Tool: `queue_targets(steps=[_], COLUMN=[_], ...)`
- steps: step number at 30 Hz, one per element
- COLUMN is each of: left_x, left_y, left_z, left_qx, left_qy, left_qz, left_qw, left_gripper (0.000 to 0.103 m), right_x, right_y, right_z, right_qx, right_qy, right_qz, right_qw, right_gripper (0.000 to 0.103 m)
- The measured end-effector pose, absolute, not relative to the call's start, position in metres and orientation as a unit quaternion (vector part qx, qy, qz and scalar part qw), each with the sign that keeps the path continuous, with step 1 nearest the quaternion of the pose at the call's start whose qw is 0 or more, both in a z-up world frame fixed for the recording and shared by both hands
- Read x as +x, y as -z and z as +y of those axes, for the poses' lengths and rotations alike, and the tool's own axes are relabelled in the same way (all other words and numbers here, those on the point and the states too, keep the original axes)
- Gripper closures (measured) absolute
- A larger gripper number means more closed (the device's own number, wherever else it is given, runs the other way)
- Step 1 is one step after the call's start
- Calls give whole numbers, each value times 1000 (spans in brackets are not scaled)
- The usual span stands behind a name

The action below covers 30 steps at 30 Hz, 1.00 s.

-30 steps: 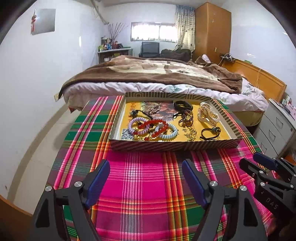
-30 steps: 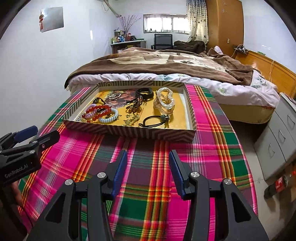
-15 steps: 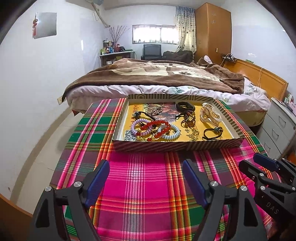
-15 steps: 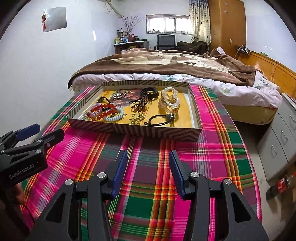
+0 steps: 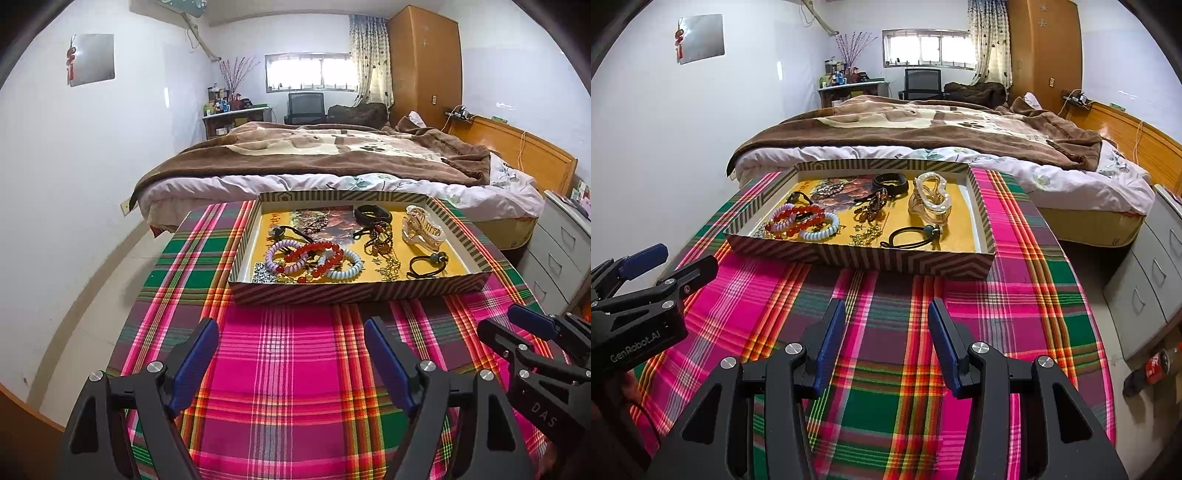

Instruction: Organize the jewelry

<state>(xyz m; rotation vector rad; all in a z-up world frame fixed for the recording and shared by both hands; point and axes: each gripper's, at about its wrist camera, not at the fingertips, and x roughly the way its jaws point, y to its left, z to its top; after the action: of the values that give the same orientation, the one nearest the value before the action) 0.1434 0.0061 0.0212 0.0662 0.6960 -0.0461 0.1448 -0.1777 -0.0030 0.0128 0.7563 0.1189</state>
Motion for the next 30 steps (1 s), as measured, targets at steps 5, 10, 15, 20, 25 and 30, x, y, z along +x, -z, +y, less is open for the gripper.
queue_targets(steps=[5, 10, 15, 20, 25, 30], left_x=[144, 143, 143, 145, 146, 147], left_y=[-19, -18, -18, -17, -16, -17], left_z=[4, 4, 5, 6, 9, 11], left_qx=[38, 31, 26, 23, 10, 4], left_qy=[23, 27, 27, 26, 26, 22], left_qz=[347, 349, 352, 355, 360, 366], left_qw=[937, 936, 935, 934, 932, 931], left_gripper=[22, 22, 22, 22, 22, 22], right_x=[144, 144, 144, 143, 143, 144], right_y=[3, 3, 3, 4, 4, 6], right_z=[-178, -179, -179, -179, -179, -179], right_qx=[6, 6, 5, 5, 5, 7], right_qy=[-56, -56, -56, -55, -55, -51], right_qz=[369, 369, 369, 370, 369, 371], right_qw=[928, 928, 928, 927, 928, 927], right_gripper=[56, 56, 56, 56, 56, 56])
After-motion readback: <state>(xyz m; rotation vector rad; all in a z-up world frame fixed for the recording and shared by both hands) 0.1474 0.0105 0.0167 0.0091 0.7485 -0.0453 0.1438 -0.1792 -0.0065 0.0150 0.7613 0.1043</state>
